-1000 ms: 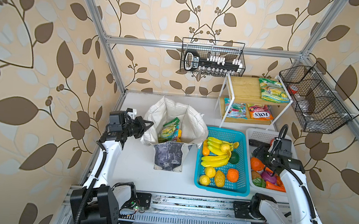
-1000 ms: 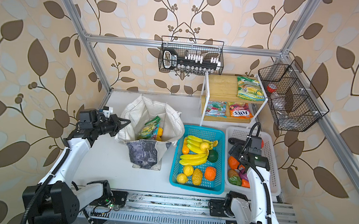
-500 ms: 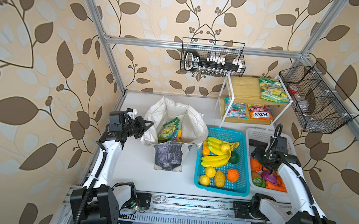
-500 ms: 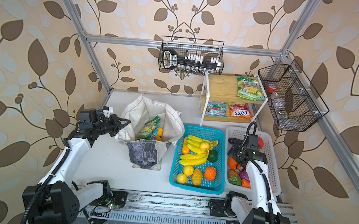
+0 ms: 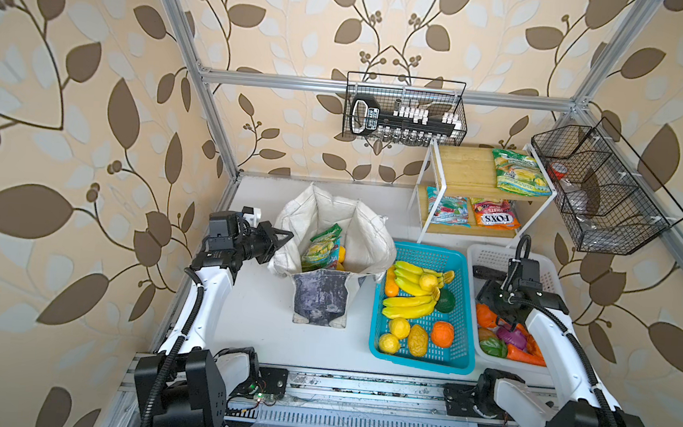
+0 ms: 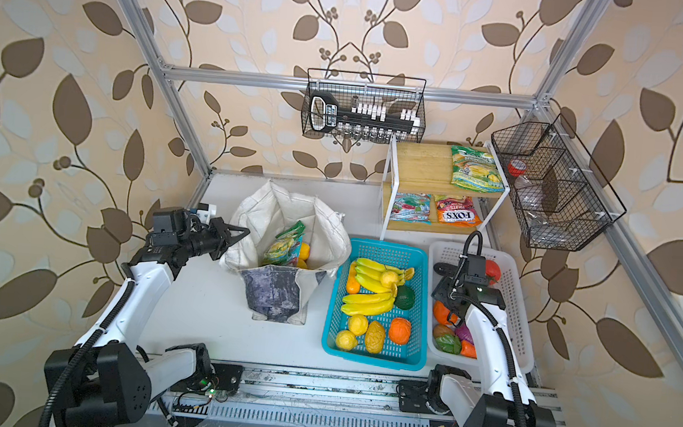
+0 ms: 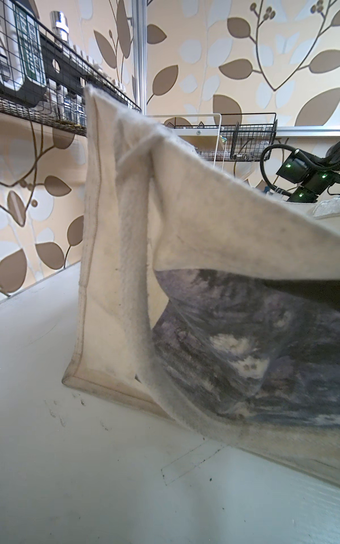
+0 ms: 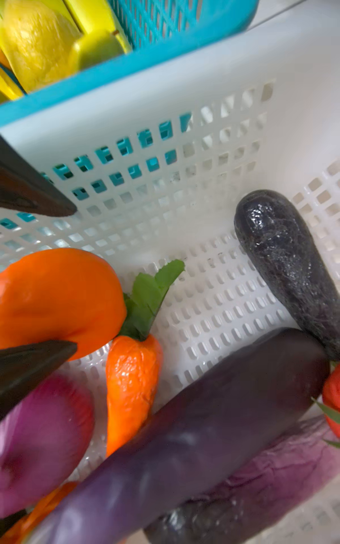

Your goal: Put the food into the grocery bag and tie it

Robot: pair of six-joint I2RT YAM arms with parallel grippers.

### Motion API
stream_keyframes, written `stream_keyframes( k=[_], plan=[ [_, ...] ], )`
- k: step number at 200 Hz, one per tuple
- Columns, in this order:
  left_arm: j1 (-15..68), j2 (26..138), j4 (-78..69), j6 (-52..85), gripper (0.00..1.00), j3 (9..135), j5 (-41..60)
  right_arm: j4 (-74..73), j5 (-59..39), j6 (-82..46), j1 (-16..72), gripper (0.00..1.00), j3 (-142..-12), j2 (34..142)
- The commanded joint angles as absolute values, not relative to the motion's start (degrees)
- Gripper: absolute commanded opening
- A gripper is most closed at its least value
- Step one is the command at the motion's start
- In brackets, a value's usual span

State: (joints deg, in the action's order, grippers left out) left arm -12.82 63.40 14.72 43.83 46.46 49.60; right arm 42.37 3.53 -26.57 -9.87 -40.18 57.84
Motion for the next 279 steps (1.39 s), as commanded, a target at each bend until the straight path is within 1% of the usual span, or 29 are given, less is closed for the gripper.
stream_keyframes(
  k=[1, 29, 46, 72, 83, 99, 119, 142, 171, 181, 212, 244, 256, 279],
  plan=[
    [-12.7, 62.6, 12.2, 44.4, 0.00, 45.7, 52.1, 45.7, 7.3, -27.6, -9.9, 0.65, -41.4, 57.5],
    [-12.4, 62.2, 13.0, 43.8, 0.00, 46.0, 51.9, 47.6, 9.1, -27.8, -9.3, 0.64, -42.8, 60.9],
    [-12.3, 62.1, 12.2, 44.4, 0.00, 45.7, 52.8, 47.0, 9.0, -28.0, -8.7, 0.65, -42.2, 60.7],
    [-12.1, 61.5, 12.0, 44.5, 0.00, 45.6, 52.8, 47.0, 6.7, -28.0, -9.0, 0.75, -42.1, 62.8],
    [-12.1, 61.4, 12.0, 44.3, 0.00, 45.6, 52.8, 46.1, 5.8, -27.9, -9.1, 0.76, -41.6, 63.2],
    [-11.8, 61.3, 12.1, 44.3, 0.00, 45.5, 52.9, 44.8, 5.3, -27.6, -9.3, 0.76, -40.9, 64.5],
    [-11.6, 61.2, 12.3, 44.0, 0.00, 45.6, 52.7, 43.2, 3.9, -27.5, -10.1, 0.72, -40.6, 65.9],
    [-11.7, 61.3, 12.4, 44.0, 0.00, 45.6, 52.7, 40.6, 1.5, -27.8, -10.6, 0.72, -39.2, 67.2],
    [-11.7, 61.3, 12.9, 43.7, 0.00, 45.6, 52.3, 38.5, 1.8, -28.2, -10.4, 0.81, -38.6, 67.9],
    [-11.7, 61.3, 12.7, 43.8, 0.00, 45.6, 52.5, 36.9, 1.6, -28.6, -10.4, 0.82, -37.6, 67.7],
    [-11.6, 61.5, 13.7, 43.0, 0.00, 45.9, 51.7, 34.6, 1.3, -28.9, -10.4, 0.77, -36.3, 68.2],
    [-11.6, 61.9, 13.1, 43.5, 0.00, 45.6, 52.2, 34.1, 1.0, -28.7, -10.6, 0.65, -36.1, 68.8],
    [-11.7, 61.8, 13.1, 43.5, 0.00, 45.6, 52.1, 34.1, 0.8, -28.8, -10.8, 0.59, -36.1, 68.1],
    [-11.7, 61.8, 13.1, 43.5, 0.00, 45.7, 52.0, 34.9, -0.4, -28.5, -11.6, 0.56, -36.8, 65.5]
  ],
)
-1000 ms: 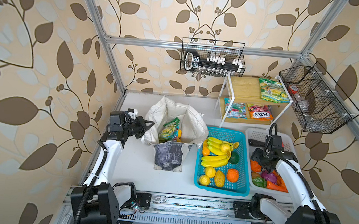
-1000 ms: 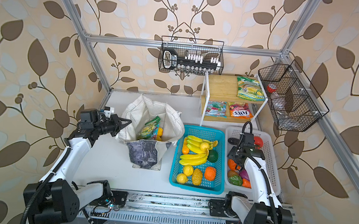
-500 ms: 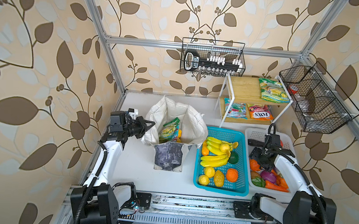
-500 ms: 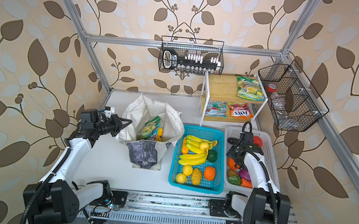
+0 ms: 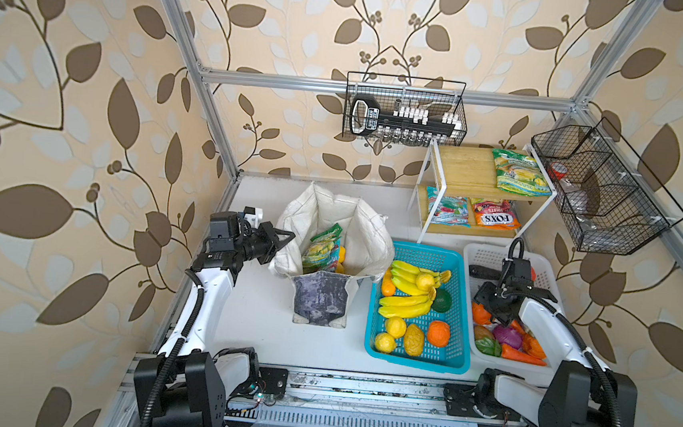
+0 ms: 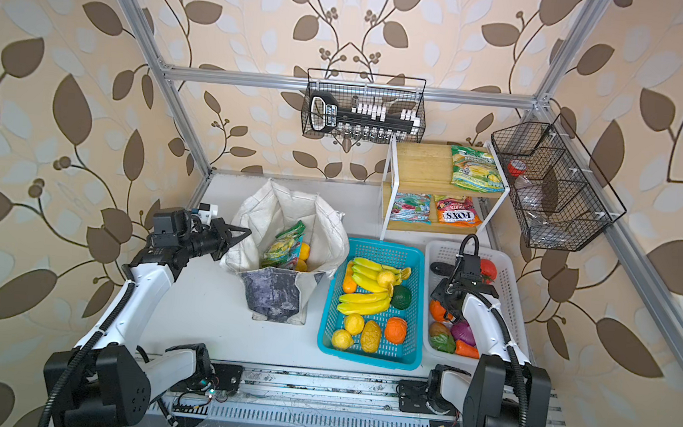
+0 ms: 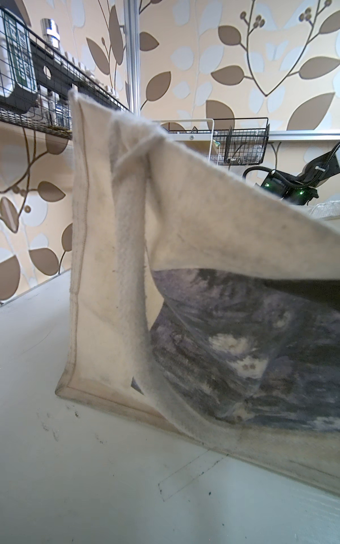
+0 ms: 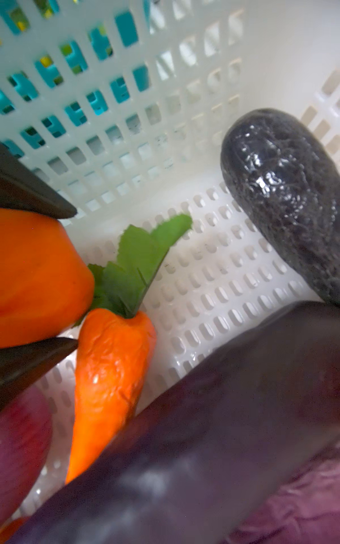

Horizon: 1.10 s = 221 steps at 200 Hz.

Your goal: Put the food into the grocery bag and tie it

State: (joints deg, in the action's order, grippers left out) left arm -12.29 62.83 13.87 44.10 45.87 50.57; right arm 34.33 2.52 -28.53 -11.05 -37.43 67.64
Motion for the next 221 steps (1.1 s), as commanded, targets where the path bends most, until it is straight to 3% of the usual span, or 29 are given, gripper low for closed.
stream_keyframes(
  k=[1, 60, 221],
  plan=[
    [-11.7, 61.8, 13.2, 43.5, 0.00, 45.6, 52.0, 34.9, -0.4, -28.5, -11.7, 0.56, -36.8, 65.3],
    [-11.7, 61.8, 13.3, 43.4, 0.00, 45.7, 51.9, 36.8, -1.0, -28.2, -12.9, 0.58, -39.0, 56.5],
    [-11.7, 62.4, 14.4, 42.5, 0.00, 46.0, 51.0, 37.0, -7.3, -26.1, -13.3, 0.56, -43.0, 47.4]
  ],
)
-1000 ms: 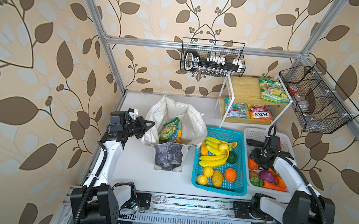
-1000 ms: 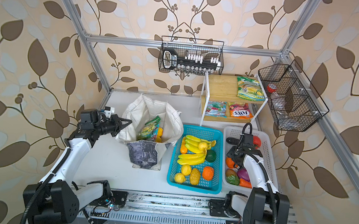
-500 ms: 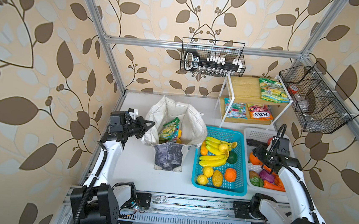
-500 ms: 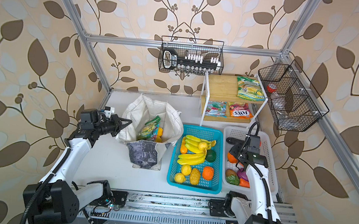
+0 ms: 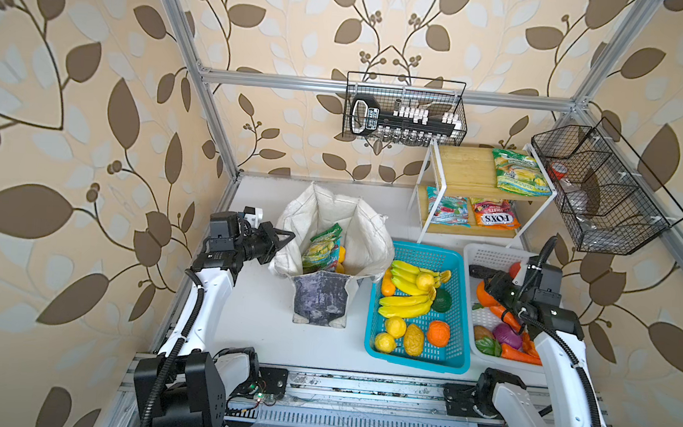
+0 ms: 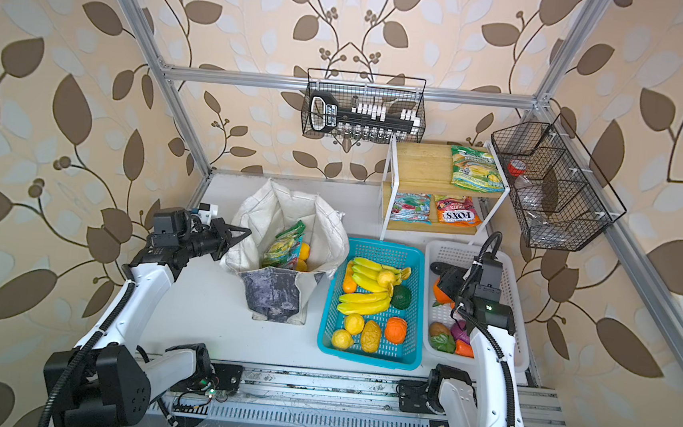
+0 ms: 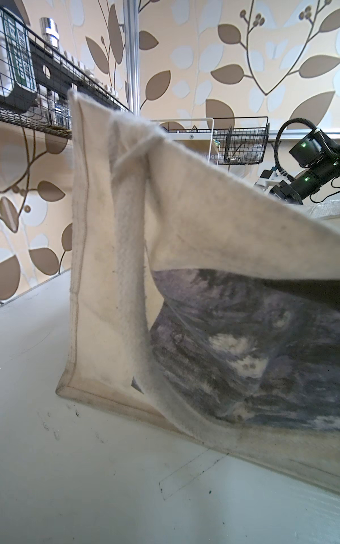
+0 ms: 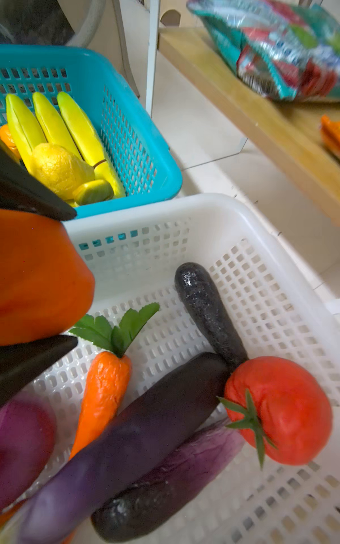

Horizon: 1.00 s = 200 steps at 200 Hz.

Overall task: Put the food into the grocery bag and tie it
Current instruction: 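Close the right gripper on the orange pepper and lift it, then carry the orange pepper over the tote with the right gripper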

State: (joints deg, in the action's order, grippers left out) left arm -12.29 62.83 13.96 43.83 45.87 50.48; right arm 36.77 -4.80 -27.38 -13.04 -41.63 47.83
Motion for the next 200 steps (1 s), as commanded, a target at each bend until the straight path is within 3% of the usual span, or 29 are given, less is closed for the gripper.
stream_keyframes(
  k=[1, 37, 64, 88, 113, 145, 200],
  plan=[
    [-11.7, 62.3, 14.4, 42.5, 0.00, 46.0, 51.0, 37.0, -7.5, -26.1, -13.3, 0.56, -42.9, 47.4],
    [-11.6, 62.2, 15.9, 41.3, 0.00, 46.5, 50.0, 36.1, -5.9, -26.2, -8.9, 0.56, -45.5, 42.6],
    [-11.6, 62.6, 16.5, 40.9, 0.00, 46.7, 50.0, 37.6, -0.2, -28.4, 2.0, 0.56, -51.6, 44.2],
    [-11.3, 62.7, 16.3, 41.0, 0.00, 46.7, 50.2, 35.6, 7.9, -32.3, 17.9, 0.56, -56.9, 48.6],
    [-11.3, 63.0, 15.8, 41.4, 0.00, 46.5, 50.6, 30.9, 16.3, -34.3, 33.9, 0.56, -64.6, 57.5],
    [-11.2, 63.6, 15.5, 41.6, 0.00, 46.3, 51.0, 25.9, 18.2, -33.2, 46.0, 0.56, -76.9, 73.1],
    [-11.3, 64.3, 15.3, 41.7, 0.00, 46.2, 51.2, 22.1, 13.0, -31.5, 52.4, 0.56, -91.2, 95.8]
  ],
)
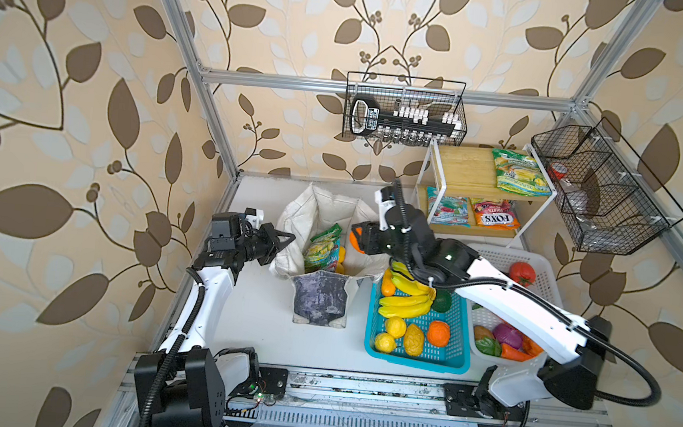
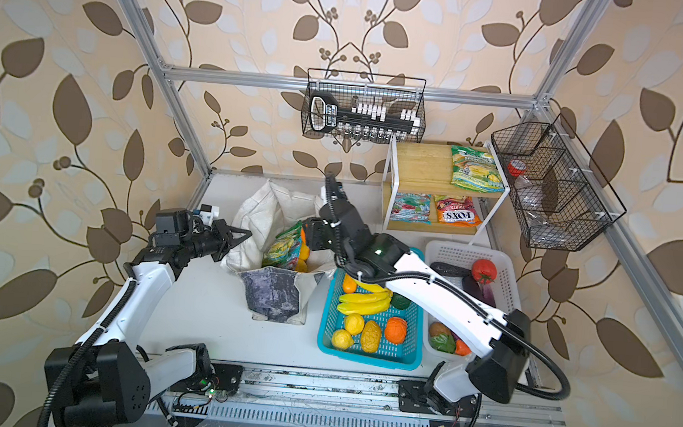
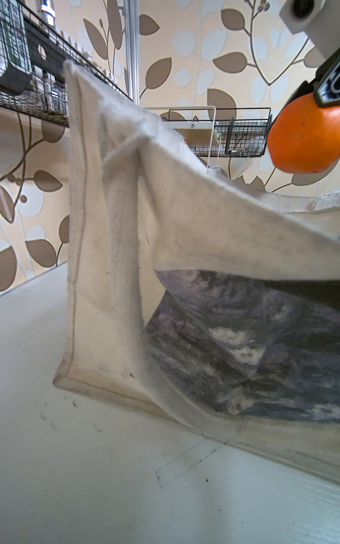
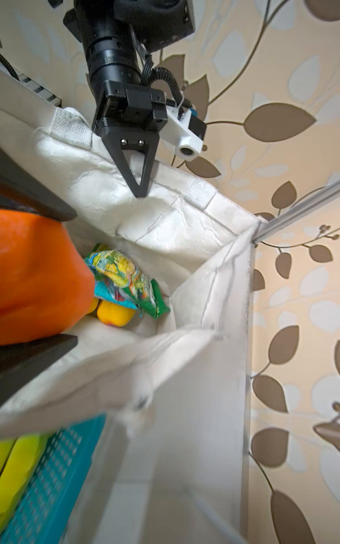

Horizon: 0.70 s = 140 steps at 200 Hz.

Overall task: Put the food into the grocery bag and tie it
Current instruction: 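Carry the orange pepper over the tote with the right gripper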

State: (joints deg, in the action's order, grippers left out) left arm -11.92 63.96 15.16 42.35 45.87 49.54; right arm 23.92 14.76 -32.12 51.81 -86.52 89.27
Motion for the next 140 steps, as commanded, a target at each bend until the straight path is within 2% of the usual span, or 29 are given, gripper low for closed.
stream_keyframes(
  k=[1, 74, 140],
  plan=[
    [-11.3, 64.3, 15.2, 41.7, 0.00, 46.2, 51.2, 22.1, 13.0, -31.5, 52.4, 0.56, -91.4, 96.1],
    [-11.8, 64.1, 14.4, 42.0, 0.00, 46.3, 52.4, 24.9, 9.3, -29.0, 52.5, 0.56, -100.5, 112.2],
    [-12.1, 64.3, 13.3, 42.6, 0.00, 46.0, 53.2, 22.8, 7.5, -28.9, 52.6, 0.57, -97.1, 116.6]
  ],
)
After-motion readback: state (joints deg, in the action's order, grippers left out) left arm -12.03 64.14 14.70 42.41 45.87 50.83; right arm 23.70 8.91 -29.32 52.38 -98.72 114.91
